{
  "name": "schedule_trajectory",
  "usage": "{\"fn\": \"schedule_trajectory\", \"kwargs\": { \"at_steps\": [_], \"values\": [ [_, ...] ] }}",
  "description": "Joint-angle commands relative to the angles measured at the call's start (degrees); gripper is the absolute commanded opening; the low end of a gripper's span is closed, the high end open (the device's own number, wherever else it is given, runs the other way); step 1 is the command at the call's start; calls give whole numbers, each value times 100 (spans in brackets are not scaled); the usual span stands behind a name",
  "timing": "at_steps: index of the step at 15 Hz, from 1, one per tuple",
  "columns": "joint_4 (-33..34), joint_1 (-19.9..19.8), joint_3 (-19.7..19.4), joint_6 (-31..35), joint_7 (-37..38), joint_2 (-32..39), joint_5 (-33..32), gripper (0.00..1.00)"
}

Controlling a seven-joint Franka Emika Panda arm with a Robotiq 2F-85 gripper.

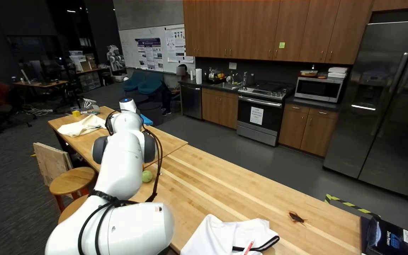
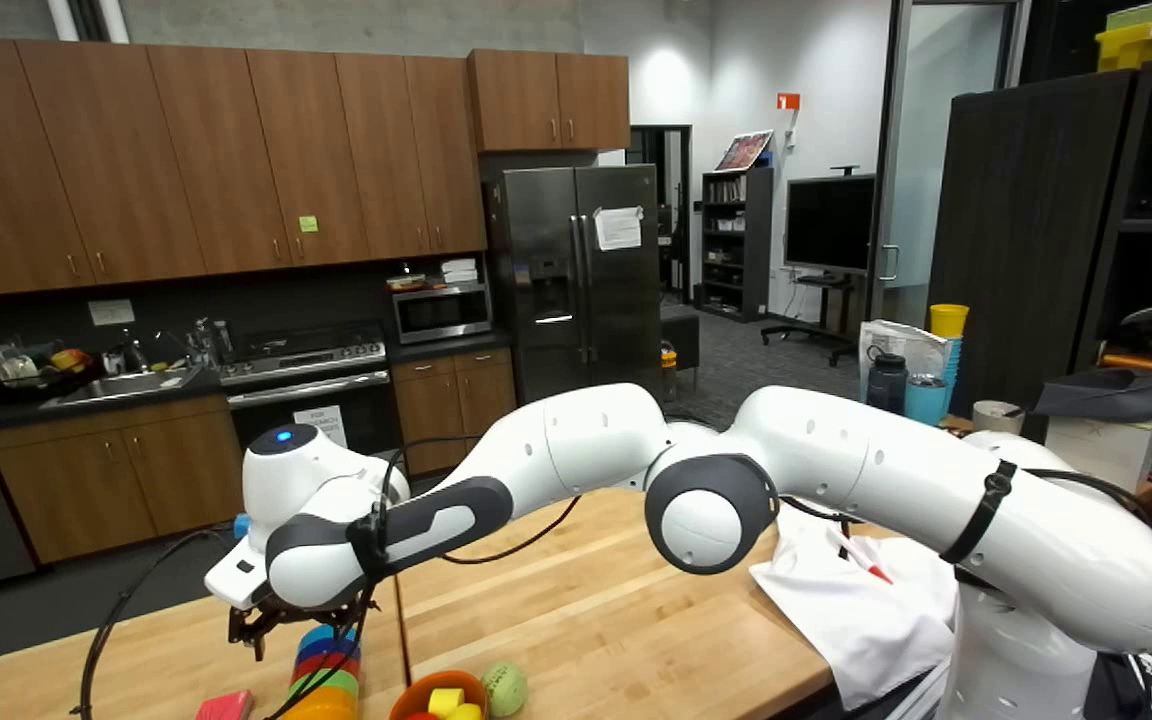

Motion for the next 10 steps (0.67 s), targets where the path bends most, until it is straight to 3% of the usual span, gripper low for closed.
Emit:
{"fn": "schedule_trajectory", "kwargs": {
  "at_steps": [1,10],
  "values": [
    [570,44,-68,-379,-118,301,242,100],
    [1013,230,-401,-2307,66,408,214,100]
  ]
}}
